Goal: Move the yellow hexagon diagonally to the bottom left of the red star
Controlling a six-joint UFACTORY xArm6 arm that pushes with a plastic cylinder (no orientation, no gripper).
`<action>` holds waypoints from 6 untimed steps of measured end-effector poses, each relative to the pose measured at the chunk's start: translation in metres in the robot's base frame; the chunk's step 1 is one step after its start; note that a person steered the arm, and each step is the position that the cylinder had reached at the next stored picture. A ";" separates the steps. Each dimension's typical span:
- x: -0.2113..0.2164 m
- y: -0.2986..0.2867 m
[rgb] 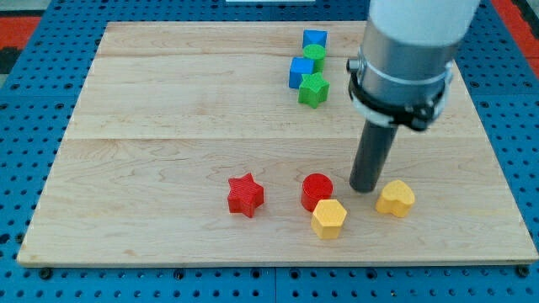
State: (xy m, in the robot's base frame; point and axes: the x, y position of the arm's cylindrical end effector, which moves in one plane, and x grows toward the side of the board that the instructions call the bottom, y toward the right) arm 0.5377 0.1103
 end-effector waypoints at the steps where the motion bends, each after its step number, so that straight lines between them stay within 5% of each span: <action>1: 0.038 -0.010; 2: 0.042 -0.069; 4: 0.018 -0.088; 6: 0.058 -0.163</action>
